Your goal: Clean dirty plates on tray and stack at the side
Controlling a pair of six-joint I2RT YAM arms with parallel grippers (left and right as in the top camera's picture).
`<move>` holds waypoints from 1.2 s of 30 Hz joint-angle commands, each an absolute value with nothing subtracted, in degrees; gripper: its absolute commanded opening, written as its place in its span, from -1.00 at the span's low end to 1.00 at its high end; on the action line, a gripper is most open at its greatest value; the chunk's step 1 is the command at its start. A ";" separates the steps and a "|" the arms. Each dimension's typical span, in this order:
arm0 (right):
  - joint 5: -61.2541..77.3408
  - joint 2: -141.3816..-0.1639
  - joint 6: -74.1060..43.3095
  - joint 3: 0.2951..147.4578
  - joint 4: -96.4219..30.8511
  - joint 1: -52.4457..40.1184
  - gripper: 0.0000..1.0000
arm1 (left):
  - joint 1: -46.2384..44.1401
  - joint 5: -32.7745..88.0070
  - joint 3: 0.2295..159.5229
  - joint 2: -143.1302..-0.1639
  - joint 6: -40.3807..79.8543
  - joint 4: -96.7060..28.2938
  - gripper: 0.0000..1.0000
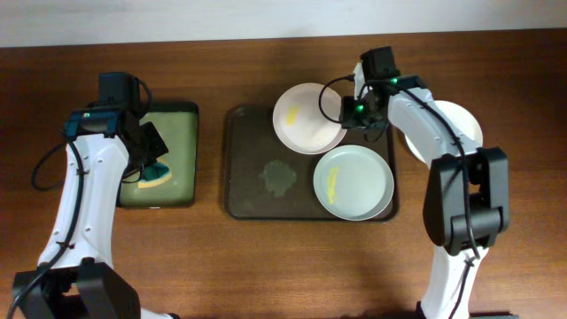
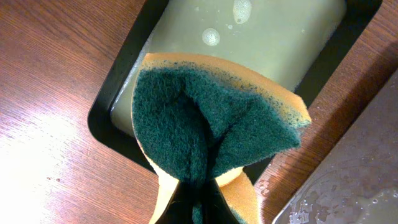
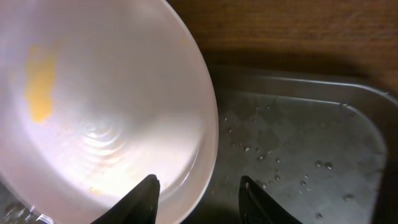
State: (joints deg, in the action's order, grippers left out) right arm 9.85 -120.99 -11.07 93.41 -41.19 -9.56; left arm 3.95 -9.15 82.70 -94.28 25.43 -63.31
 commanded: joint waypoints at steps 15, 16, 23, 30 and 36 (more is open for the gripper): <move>11.38 -126.82 -15.29 93.10 -36.84 -18.11 -0.89 | 4.12 -0.75 82.54 -96.71 19.46 -61.45 -1.00; 11.33 -126.85 -15.29 93.10 -37.19 -18.83 -0.89 | 4.12 0.75 82.54 -96.71 18.79 -61.06 -1.00; 10.33 -128.86 -15.29 93.10 -36.80 -20.36 -0.56 | 4.12 1.61 82.54 -96.71 18.26 -60.66 -1.00; 15.09 -130.06 -11.92 93.10 -38.44 -22.63 -0.92 | 0.05 6.48 82.54 -96.75 16.14 -59.07 -1.00; 14.83 -130.02 -10.55 93.10 -40.99 -23.49 -0.92 | -9.06 6.44 82.54 -99.50 20.69 -56.66 -1.00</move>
State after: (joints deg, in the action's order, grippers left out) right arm 15.16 -127.59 -12.12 93.76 -39.59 -23.03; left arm -5.85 5.43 82.59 -96.88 17.58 -57.98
